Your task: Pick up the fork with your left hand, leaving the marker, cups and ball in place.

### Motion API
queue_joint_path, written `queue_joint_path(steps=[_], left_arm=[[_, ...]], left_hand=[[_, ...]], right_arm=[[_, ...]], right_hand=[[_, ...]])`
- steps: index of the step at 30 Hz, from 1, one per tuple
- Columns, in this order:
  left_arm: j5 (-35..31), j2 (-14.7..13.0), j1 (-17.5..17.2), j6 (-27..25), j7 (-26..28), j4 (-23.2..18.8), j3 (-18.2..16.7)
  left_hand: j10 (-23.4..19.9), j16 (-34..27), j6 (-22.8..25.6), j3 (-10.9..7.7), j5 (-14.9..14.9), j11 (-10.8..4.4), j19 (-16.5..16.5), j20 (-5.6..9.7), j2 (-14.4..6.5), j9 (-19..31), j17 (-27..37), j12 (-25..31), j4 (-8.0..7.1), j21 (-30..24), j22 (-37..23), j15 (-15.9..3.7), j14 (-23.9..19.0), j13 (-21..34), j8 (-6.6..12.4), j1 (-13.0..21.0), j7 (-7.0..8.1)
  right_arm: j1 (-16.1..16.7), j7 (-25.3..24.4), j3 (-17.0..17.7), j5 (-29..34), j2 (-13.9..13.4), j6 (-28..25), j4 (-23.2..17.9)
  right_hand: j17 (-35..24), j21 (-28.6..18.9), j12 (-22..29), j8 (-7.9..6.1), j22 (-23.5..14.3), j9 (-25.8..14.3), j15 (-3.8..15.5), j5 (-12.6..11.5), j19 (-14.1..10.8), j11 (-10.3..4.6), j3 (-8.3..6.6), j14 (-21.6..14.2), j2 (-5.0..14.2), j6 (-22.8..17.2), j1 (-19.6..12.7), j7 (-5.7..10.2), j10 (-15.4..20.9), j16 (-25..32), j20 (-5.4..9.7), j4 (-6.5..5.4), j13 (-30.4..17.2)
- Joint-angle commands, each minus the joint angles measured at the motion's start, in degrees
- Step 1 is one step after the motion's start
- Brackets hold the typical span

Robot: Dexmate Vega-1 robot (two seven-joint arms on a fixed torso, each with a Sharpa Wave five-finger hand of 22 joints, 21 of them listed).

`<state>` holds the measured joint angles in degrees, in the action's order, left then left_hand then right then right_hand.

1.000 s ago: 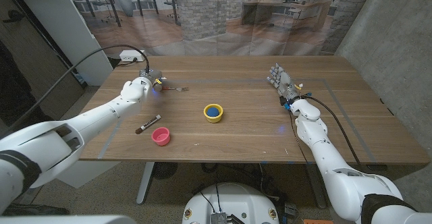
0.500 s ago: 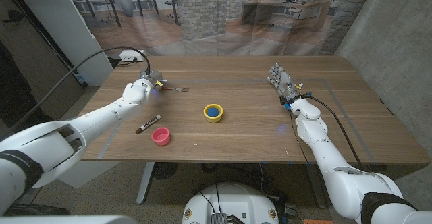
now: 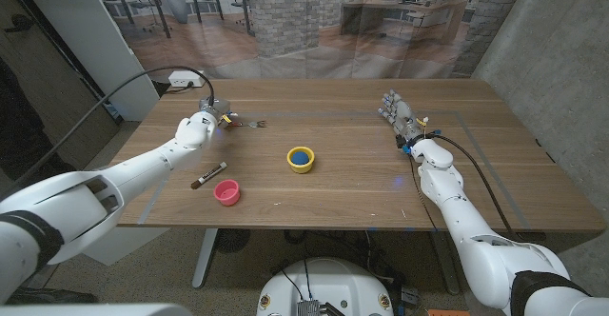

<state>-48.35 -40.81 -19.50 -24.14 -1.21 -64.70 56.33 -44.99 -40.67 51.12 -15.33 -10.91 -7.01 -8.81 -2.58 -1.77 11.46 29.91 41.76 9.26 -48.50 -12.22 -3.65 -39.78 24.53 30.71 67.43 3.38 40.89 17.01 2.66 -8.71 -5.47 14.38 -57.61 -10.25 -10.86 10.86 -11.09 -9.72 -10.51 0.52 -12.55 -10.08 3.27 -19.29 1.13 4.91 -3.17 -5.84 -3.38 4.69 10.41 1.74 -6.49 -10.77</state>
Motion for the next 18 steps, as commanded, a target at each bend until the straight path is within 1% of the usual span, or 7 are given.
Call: queue_joint_path(steps=[1,2,4,5,7,11,18], left_arm=[[-0.69,0.41,0.55,0.56,0.25,1.22,1.1],[-0.65,0.44,0.55,0.63,0.45,1.32,1.11],[-0.86,0.45,0.73,0.58,0.11,1.43,1.36],[-0.83,0.51,0.71,0.61,0.44,1.56,1.34],[-0.95,0.49,0.88,0.73,0.17,1.64,1.55],[-0.7,0.52,0.7,1.12,1.53,1.88,1.4],[0.22,-0.11,0.27,1.27,0.86,0.34,0.72]], left_hand=[[-6.41,-1.61,7.85,-1.94,0.2,-3.01,-1.47,0.16,-2.19,-0.26,0.81,-0.25,0.63,-1.48,-0.41,-9.24,-4.44,-0.7,0.44,3.56,1.37],[-8.67,-1.68,8.99,-2.88,0.3,-3.16,-1.86,0.38,-2.4,-0.57,0.83,-0.96,0.71,-2.19,-0.48,-9.35,-6.6,-1.9,0.45,4.69,1.54],[-11.78,-1.53,9.61,-3.68,0.61,-3.11,-2.58,1.04,-2.52,-0.79,0.91,-1.87,0.11,-3.56,-0.65,-9.51,-9.95,-3.19,-0.06,4.63,0.12],[-12.2,-1.96,9.68,-3.81,0.74,-3.02,-2.8,1.3,-2.59,-0.81,1.26,-2.03,0.11,-3.93,-0.69,-9.57,-11.32,-3.19,-0.23,4.76,-0.05],[-12.69,-2.19,9.92,-3.94,0.84,-3.13,-3.33,1.75,-2.58,-0.81,1.64,-2.2,0.11,-4.5,-0.75,-9.63,-12.34,-3.13,-0.38,4.89,-0.69],[-13.66,-3.13,10.3,-4.1,0.84,-1.96,-4.28,2.18,-2.75,-0.73,3.16,-2.47,0.1,-5.82,-0.92,-9.4,-14.29,-2.75,-0.73,5.34,-2.07],[-14.25,-3.37,10.47,-4.24,0.76,-1.4,-4.39,2.59,-2.67,-0.62,4.26,-2.55,0.27,-6.65,-1.06,-9.42,-14.8,-2.2,-0.98,5.97,-2.93]], right_arm=[[-0.34,-0.75,-0.52,0.89,-0.56,0.59,0.4],[-0.43,-0.81,-0.61,1.0,-0.63,0.73,0.58],[-0.56,-0.9,-0.72,1.09,-0.72,0.93,0.83],[-0.58,-1.08,-0.86,1.33,-0.84,0.94,0.8],[-0.61,-1.12,-0.95,1.35,-0.94,0.99,0.81],[-0.5,-1.39,-1.19,1.57,-1.18,1.04,0.61],[0.02,-1.66,-1.27,1.46,-1.39,0.8,-0.22]], right_hand=[[-0.15,-0.25,0.44,-0.07,-0.11,-0.13,-0.36,-0.39,-0.53,0.16,0.07,0.19,-0.34,-0.07,0.02,-0.38,0.25,0.22,-0.05,0.18,-0.16],[-0.14,-0.25,0.46,-0.07,-0.11,-0.13,-0.36,-0.39,-0.54,0.25,0.07,0.18,-0.33,-0.06,0.02,-0.37,0.29,0.22,-0.04,0.19,-0.16],[-0.14,-0.26,0.47,-0.07,-0.11,-0.13,-0.36,-0.4,-0.56,0.15,0.07,0.18,-0.32,-0.08,0.01,-0.4,0.33,0.22,-0.04,0.2,-0.16],[-0.14,-0.27,0.47,-0.08,-0.11,-0.13,-0.36,-0.4,-0.58,0.11,0.07,0.18,-0.32,-0.1,0.01,-0.4,0.33,0.22,-0.03,0.2,-0.16],[-0.14,-0.28,0.46,-0.07,-0.11,-0.13,-0.34,-0.41,-0.62,0.12,0.07,0.14,-0.31,-0.08,0.0,-0.37,0.29,0.22,0.01,0.22,-0.16],[-0.13,-0.28,0.46,-0.08,-0.11,-0.13,-0.33,-0.42,-0.64,0.12,0.07,0.11,-0.32,-0.1,-0.02,-0.35,0.3,0.23,0.02,0.24,-0.16],[-0.13,-0.31,0.48,-0.08,-0.11,-0.13,-0.34,-0.44,-0.75,0.21,0.09,0.08,-0.33,-0.09,-0.04,-0.33,0.35,0.23,0.03,0.28,-0.16]])
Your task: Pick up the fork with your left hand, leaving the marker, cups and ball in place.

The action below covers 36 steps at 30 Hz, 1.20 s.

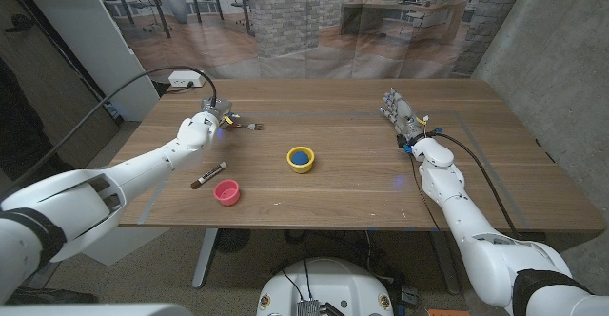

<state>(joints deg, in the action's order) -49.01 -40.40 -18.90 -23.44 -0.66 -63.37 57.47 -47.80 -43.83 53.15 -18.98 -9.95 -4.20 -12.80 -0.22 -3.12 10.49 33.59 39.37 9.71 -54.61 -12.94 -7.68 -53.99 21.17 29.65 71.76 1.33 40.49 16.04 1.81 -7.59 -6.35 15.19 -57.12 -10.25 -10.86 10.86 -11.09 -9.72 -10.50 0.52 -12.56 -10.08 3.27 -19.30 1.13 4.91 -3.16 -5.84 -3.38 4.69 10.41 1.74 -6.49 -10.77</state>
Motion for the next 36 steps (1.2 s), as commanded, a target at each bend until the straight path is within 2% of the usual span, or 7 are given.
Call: queue_joint_path(steps=[1,13,36], left_arm=[[0.9,-0.68,-0.48,0.54,0.42,-1.4,-0.56],[1.25,-2.64,-2.57,-0.32,0.5,-6.67,-3.03],[0.45,-5.16,-6.51,-1.92,1.86,-12.86,-7.73]], left_hand=[[-11.53,-0.2,8.63,-0.61,-0.21,-4.18,-0.4,0.32,-1.32,0.35,0.66,-0.14,-0.19,-0.6,-0.35,-5.37,-0.59,1.21,0.13,1.66,-0.9],[-12.21,0.09,9.52,-0.79,-0.13,-3.79,0.19,0.99,-1.04,0.44,1.61,-0.2,-0.18,-1.46,-0.48,-5.22,-1.01,2.02,0.04,2.09,-1.33],[-12.46,0.93,9.7,-1.11,-0.07,-3.73,0.85,1.18,-0.86,0.51,2.67,-0.62,-0.38,-2.75,-0.56,-5.11,-1.25,3.24,-0.55,2.16,-1.68]], right_arm=[[0.52,-0.78,-0.45,0.4,-0.56,0.01,-0.85],[1.52,-0.86,-0.56,0.19,-0.72,-0.28,-2.37],[3.33,-1.5,-1.1,0.45,-0.76,-1.01,-5.71]], right_hand=[[-0.12,-0.31,0.48,-0.08,-0.11,-0.13,-0.34,-0.44,-0.75,0.2,0.09,0.08,-0.33,-0.09,-0.05,-0.32,0.35,0.23,0.06,0.29,-0.16],[-0.11,-0.32,0.46,-0.08,-0.1,-0.13,-0.34,-0.47,-0.83,0.14,0.11,0.03,-0.35,-0.08,-0.11,-0.33,0.34,0.23,0.12,0.36,-0.16],[-0.12,-0.28,0.47,-0.08,-0.1,-0.13,-0.35,-0.52,-0.88,0.3,0.21,0.02,-0.4,-0.07,-0.13,-0.33,0.42,0.21,0.09,0.46,-0.16]])
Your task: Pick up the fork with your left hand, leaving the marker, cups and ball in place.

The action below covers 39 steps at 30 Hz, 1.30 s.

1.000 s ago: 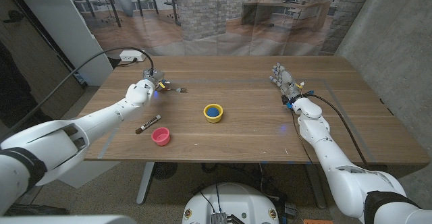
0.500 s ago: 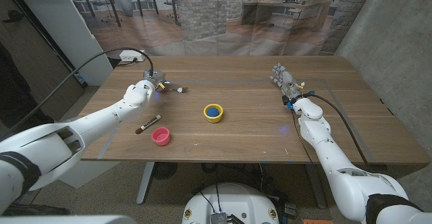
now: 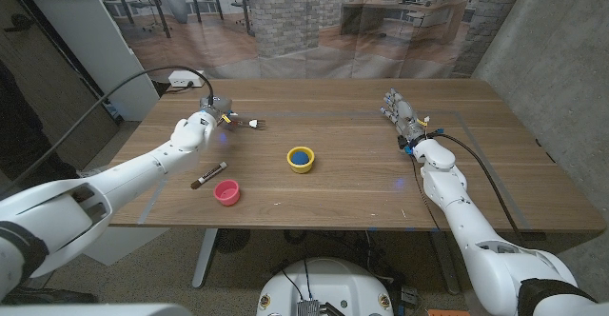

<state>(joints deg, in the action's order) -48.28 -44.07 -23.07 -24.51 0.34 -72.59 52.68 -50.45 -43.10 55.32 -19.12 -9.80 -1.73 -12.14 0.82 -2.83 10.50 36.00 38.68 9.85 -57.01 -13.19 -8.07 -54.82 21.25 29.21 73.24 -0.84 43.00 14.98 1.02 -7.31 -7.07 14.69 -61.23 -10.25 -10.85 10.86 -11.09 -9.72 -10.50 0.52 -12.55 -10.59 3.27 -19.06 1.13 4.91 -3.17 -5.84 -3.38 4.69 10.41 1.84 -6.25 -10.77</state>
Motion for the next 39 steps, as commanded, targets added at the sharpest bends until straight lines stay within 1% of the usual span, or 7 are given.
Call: queue_joint_path(steps=[1,15,18,20,22,30,39], left_arm=[[-0.38,-1.57,-2.5,-0.89,1.08,-3.78,-3.09],[-0.86,-2.7,-4.13,-1.21,2.68,-6.45,-5.72],[-0.75,-2.76,-4.48,-1.21,3.17,-6.84,-6.3],[-0.72,-2.8,-4.71,-1.23,3.54,-7.03,-6.64],[-0.6,-2.83,-4.96,-1.3,3.91,-7.27,-7.04],[-0.55,-2.99,-5.46,-1.23,5.09,-8.14,-8.2],[-0.38,-3.14,-6.28,-1.33,6.45,-9.46,-9.49]], left_hand=[[-9.83,0.17,7.61,-0.93,-0.2,-6.23,0.19,0.15,-1.08,0.51,0.3,0.06,-0.5,-0.37,-0.31,-4.73,-0.45,3.19,-0.09,0.67,0.49],[-9.91,0.67,7.66,-1.15,-0.21,-6.07,0.48,0.25,-1.0,0.54,0.87,-0.24,-0.56,-1.12,-0.3,-4.72,-0.57,3.86,-0.44,0.72,0.41],[-9.9,0.8,7.69,-1.2,-0.2,-6.25,0.59,0.29,-1.0,0.56,1.08,-0.36,-0.59,-1.34,-0.29,-4.71,-0.61,4.07,-0.54,0.72,0.38],[-9.93,0.86,7.84,-1.2,-0.18,-5.94,0.61,0.4,-0.92,0.57,1.23,-0.43,-0.6,-1.51,-0.27,-4.7,-0.64,4.21,-0.57,0.68,0.36],[-10.15,0.97,7.91,-1.25,-0.18,-6.09,0.67,0.48,-0.91,0.57,1.35,-0.43,-0.62,-1.67,-0.26,-4.67,-0.71,4.35,-0.62,0.67,0.38],[-10.1,1.25,8.03,-1.37,-0.18,-5.83,0.82,0.48,-0.81,0.59,1.67,-0.67,-0.61,-2.1,-0.22,-4.7,-0.85,4.74,-0.79,0.68,0.48],[-10.35,1.47,8.17,-1.43,-0.16,-5.86,0.97,0.54,-0.74,0.6,2.08,-0.82,-0.68,-2.55,-0.17,-4.66,-0.96,5.12,-0.97,0.57,0.4]], right_arm=[[0.89,-0.57,-0.35,0.26,-0.04,-0.59,-1.79],[1.56,-1.3,-0.95,0.9,-0.21,-1.14,-3.28],[1.62,-1.44,-1.07,1.02,-0.24,-1.19,-3.42],[1.67,-1.5,-1.12,1.05,-0.26,-1.3,-3.57],[1.72,-1.64,-1.21,1.17,-0.29,-1.31,-3.7],[1.82,-1.85,-1.46,1.34,-0.39,-1.37,-4.06],[1.91,-2.01,-1.65,1.45,-0.51,-1.33,-4.23]], right_hand=[[-0.12,-0.28,0.46,-0.08,-0.1,-0.13,-0.37,-0.52,-0.35,0.23,-0.03,0.02,-0.41,-0.05,-0.13,-0.35,0.4,0.21,-0.02,0.22,-0.16],[-0.12,-0.25,0.43,-0.07,-0.09,-0.13,-0.35,-0.54,-0.35,0.18,0.03,0.03,-0.44,-0.03,-0.13,-0.38,0.35,0.2,-0.02,0.27,-0.16],[-0.12,-0.25,0.43,-0.06,-0.09,-0.13,-0.36,-0.55,-0.35,0.18,0.05,0.0,-0.45,0.01,-0.13,-0.39,0.36,0.21,-0.04,0.28,-0.16],[-0.12,-0.24,0.44,-0.06,-0.09,-0.13,-0.37,-0.55,-0.33,0.13,0.06,0.04,-0.46,0.01,-0.12,-0.38,0.36,0.2,-0.03,0.28,-0.16],[-0.12,-0.23,0.42,-0.06,-0.09,-0.13,-0.37,-0.55,-0.31,0.18,0.07,0.01,-0.46,0.01,-0.12,-0.39,0.33,0.21,-0.02,0.29,-0.16],[-0.13,-0.23,0.44,-0.06,-0.09,-0.13,-0.36,-0.56,-0.34,0.21,0.11,0.04,-0.48,0.03,-0.11,-0.4,0.37,0.19,-0.04,0.31,-0.16],[-0.13,-0.22,0.43,-0.06,-0.09,-0.13,-0.35,-0.58,-0.34,0.26,0.15,0.04,-0.51,0.03,-0.1,-0.44,0.35,0.19,-0.05,0.33,-0.16]])
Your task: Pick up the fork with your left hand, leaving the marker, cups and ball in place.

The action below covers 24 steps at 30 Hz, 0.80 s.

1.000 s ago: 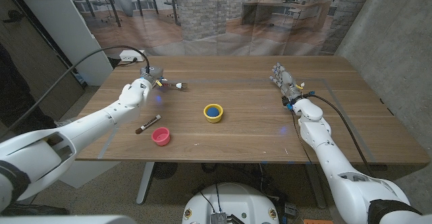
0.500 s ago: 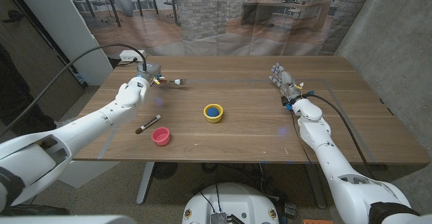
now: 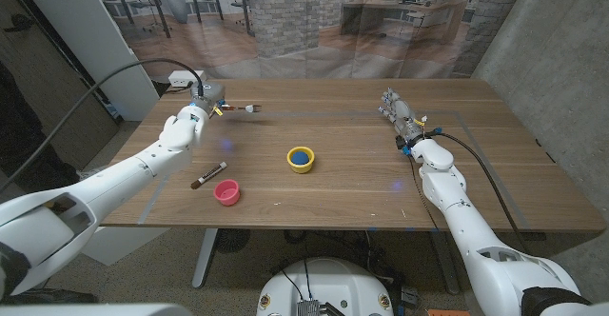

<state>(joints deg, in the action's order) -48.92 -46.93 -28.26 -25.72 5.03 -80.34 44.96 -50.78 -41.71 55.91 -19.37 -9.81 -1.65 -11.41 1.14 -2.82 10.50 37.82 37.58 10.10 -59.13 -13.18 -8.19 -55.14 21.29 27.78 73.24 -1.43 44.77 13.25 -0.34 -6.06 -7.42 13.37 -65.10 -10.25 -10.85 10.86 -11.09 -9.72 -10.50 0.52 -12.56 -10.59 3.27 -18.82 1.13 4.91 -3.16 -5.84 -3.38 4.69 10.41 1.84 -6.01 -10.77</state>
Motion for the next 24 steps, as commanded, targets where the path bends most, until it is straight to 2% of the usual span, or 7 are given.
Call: queue_joint_path(steps=[1,24], left_arm=[[0.43,-0.23,-1.36,-0.23,2.33,-1.83,-2.1],[1.98,-0.16,-3.4,0.0,7.26,-3.57,-5.41]], left_hand=[[-10.01,0.1,7.61,-1.18,-0.15,-5.93,0.23,0.24,-0.71,0.6,0.29,0.25,-0.92,-0.47,-0.18,-4.57,-0.63,5.1,0.45,0.58,1.02],[-10.29,0.71,7.89,-1.42,-0.14,-5.83,0.56,0.36,-0.55,0.65,1.23,-0.3,-1.0,-1.58,0.01,-4.48,-1.05,6.08,-0.02,0.36,0.88]], right_arm=[[0.14,-0.24,-0.28,0.13,-0.15,0.02,-0.35],[1.45,-1.22,-0.84,0.82,-0.5,-0.66,-2.86]], right_hand=[[-0.13,-0.22,0.42,-0.06,-0.09,-0.13,-0.35,-0.58,-0.34,0.27,-0.08,0.05,-0.51,0.03,-0.1,-0.42,0.33,0.19,-0.04,0.09,-0.16],[-0.13,-0.2,0.44,-0.06,-0.09,-0.13,-0.39,-0.62,-0.35,0.3,0.01,0.06,-0.54,0.04,-0.09,-0.44,0.39,0.19,-0.04,0.15,-0.16]])
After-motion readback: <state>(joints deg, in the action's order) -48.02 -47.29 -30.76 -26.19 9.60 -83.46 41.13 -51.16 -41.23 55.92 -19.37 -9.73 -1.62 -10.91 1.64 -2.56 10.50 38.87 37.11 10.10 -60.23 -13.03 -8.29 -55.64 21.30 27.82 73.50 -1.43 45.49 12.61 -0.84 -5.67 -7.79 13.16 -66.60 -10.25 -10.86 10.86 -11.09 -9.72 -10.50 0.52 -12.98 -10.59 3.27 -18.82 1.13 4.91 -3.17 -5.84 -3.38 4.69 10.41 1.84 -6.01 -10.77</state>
